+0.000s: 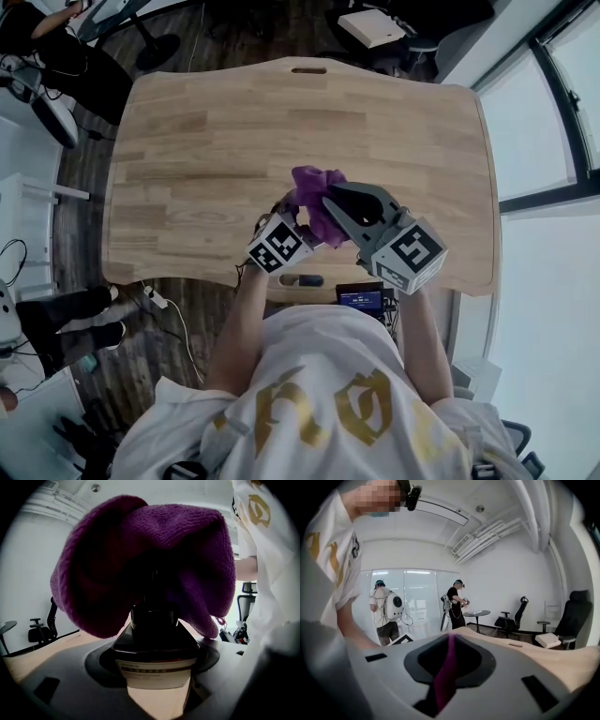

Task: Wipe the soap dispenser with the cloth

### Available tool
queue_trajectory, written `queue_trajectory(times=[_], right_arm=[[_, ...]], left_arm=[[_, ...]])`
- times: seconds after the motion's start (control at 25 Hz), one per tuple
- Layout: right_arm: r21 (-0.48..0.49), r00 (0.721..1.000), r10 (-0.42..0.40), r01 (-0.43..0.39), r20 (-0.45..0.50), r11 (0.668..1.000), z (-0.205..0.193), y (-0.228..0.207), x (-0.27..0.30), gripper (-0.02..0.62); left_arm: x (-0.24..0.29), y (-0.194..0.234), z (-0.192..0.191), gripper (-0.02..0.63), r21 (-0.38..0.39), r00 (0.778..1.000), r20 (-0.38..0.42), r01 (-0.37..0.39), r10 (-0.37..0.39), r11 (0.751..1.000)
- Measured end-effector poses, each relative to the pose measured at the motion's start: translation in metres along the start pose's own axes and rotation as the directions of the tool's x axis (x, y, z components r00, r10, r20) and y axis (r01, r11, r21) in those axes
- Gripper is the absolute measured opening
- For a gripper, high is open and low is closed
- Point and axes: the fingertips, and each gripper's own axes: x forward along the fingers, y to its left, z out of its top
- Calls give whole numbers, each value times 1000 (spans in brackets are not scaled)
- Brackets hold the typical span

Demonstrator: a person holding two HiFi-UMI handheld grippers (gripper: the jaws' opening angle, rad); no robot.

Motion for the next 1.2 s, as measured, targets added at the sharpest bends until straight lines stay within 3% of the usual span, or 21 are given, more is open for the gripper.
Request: queue_trajectory(times=[0.44,0.56,0.8,1.0,1.2], right_arm=[[190,994,-25,4,105,982,6,-23,-12,41],[204,993,-32,8,113,979,6,-30,-14,41],[256,986,-105,70,127,964,2,-49,-22,41],[231,980,-184,161,81,959,-6,-59,-24,40],[176,987,-120,100,108,979,3,-42,-27,38]], left_arm=[[5,-5,11,359,1,999,33,13,-13,1000],[6,-9,14,359,0,999,43,30,-30,1000],[8,-13,20,359,11,998,48,37,-38,999],[9,-15,21,359,13,998,48,43,-43,999],[9,-12,20,359,6,999,45,27,-27,1000]])
